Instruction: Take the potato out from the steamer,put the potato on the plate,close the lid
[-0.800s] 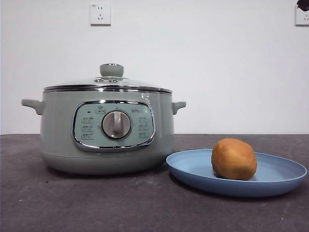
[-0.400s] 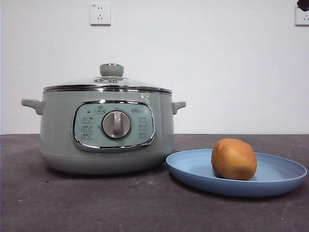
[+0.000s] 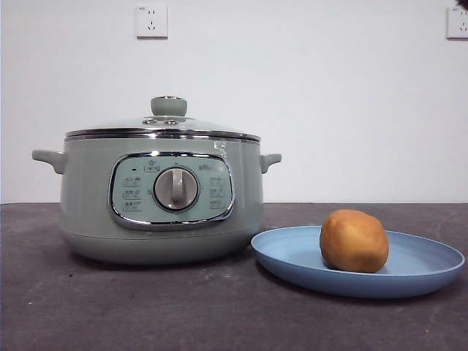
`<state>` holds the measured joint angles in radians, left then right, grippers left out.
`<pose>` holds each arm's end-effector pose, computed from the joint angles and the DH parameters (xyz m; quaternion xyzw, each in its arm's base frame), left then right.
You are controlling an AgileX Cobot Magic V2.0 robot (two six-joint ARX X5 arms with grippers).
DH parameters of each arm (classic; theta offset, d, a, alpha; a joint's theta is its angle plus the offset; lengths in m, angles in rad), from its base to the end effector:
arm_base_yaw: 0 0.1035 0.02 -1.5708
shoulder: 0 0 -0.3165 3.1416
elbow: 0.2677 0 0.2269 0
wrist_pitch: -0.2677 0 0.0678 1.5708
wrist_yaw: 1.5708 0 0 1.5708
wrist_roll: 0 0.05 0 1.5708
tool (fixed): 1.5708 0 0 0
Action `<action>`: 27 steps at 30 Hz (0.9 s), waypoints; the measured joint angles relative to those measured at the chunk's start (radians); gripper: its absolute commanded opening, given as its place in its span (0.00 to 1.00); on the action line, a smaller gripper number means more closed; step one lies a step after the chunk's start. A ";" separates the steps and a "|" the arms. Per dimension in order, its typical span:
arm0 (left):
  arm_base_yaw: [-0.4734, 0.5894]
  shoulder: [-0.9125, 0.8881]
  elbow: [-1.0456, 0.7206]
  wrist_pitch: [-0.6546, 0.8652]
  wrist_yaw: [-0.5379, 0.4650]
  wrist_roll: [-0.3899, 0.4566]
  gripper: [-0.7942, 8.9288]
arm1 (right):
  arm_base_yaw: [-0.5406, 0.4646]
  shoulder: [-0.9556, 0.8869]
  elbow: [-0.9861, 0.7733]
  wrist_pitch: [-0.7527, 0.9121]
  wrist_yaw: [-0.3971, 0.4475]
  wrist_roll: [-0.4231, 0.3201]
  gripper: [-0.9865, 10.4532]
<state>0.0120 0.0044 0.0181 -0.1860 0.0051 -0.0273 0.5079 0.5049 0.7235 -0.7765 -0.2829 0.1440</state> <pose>0.0375 0.0002 0.1477 -0.0143 0.0860 0.0046 0.9962 0.0298 0.0325 0.3013 0.0330 0.2995 0.3496 0.8871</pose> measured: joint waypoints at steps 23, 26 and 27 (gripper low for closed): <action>0.000 0.000 0.000 0.000 0.000 0.000 0.08 | -0.422 -0.441 -0.562 0.682 0.132 -0.021 0.09; 0.000 0.000 0.000 0.000 0.000 0.000 0.08 | -0.422 -0.485 -0.629 0.690 0.178 0.001 0.09; 0.000 0.000 0.000 0.000 0.000 0.000 0.08 | -0.422 -0.496 -0.649 0.690 0.182 0.003 0.09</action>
<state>0.0120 0.0044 0.0181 -0.1860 0.0048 -0.0273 0.0856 0.0086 0.0746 -0.0860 -0.1009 0.1474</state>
